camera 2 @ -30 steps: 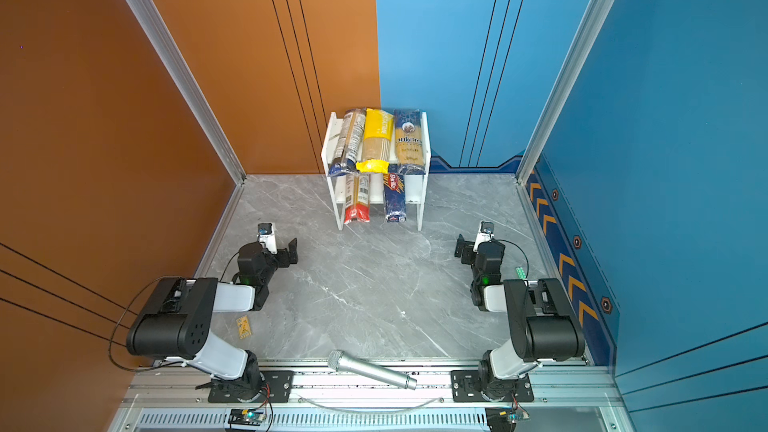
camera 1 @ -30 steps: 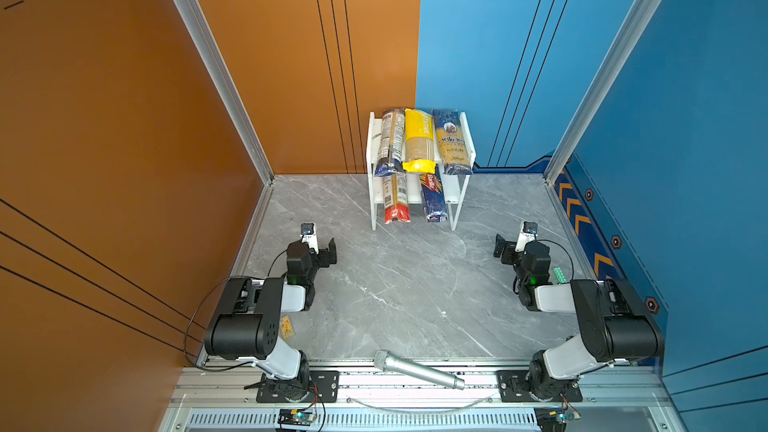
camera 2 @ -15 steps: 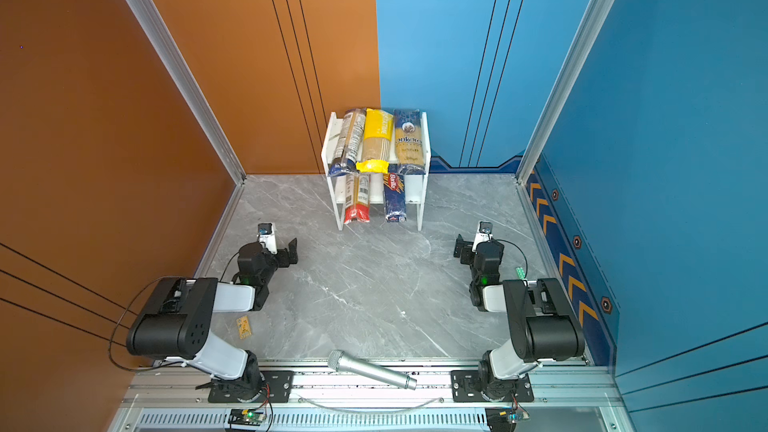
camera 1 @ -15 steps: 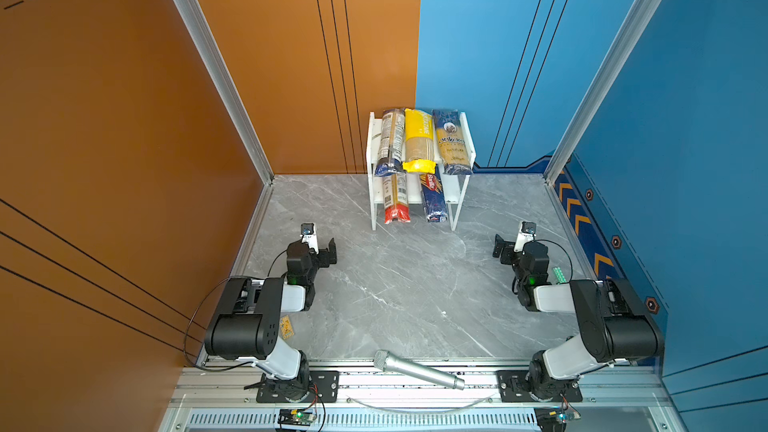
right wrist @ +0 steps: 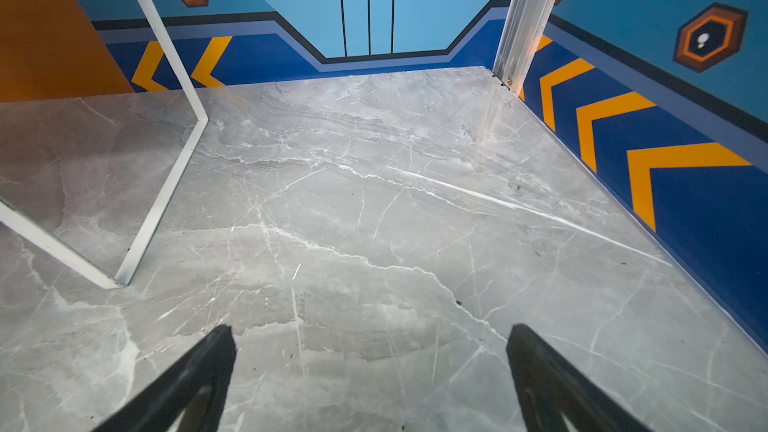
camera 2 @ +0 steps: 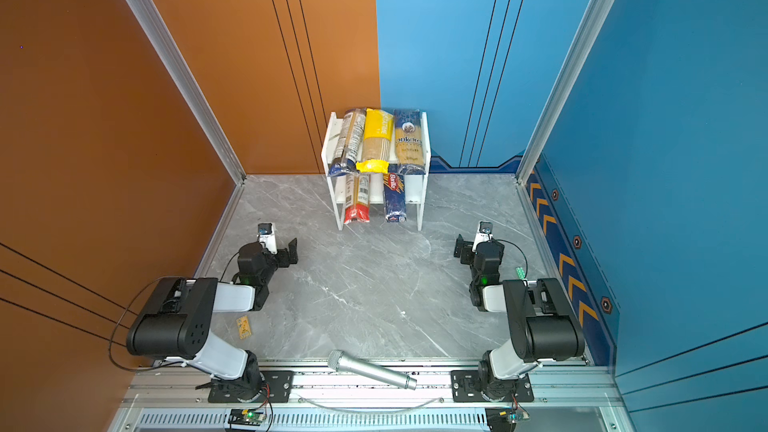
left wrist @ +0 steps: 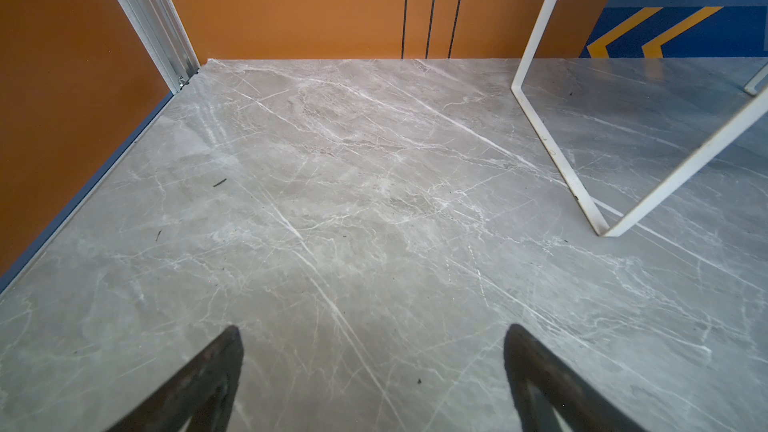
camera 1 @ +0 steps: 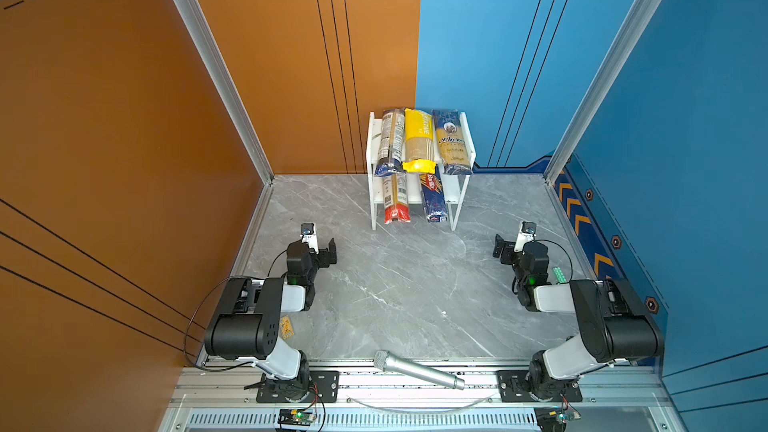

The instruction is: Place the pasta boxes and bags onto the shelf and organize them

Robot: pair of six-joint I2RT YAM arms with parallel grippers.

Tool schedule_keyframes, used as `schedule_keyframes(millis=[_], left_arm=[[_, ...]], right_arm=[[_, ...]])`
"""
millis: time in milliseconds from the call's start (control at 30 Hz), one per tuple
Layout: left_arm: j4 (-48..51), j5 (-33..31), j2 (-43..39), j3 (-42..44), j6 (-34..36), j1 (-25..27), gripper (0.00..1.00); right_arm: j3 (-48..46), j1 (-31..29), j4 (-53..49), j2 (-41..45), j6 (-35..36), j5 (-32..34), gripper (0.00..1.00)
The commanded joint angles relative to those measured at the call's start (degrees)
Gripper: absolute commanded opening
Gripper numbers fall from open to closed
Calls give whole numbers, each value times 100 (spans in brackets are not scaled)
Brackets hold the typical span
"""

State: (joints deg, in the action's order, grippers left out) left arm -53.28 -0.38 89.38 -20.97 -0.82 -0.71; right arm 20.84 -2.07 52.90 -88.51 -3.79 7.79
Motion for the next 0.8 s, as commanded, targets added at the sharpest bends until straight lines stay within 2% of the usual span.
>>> schedule_keyframes(millis=[0,767], left_arm=[[28,-36,11,-67,107,23,98],[28,-36,13,-72,103,15,98]], right_arm=[[52,-40,-79,-8,72,104,100],[61,4,-87,-17,47,21,100]])
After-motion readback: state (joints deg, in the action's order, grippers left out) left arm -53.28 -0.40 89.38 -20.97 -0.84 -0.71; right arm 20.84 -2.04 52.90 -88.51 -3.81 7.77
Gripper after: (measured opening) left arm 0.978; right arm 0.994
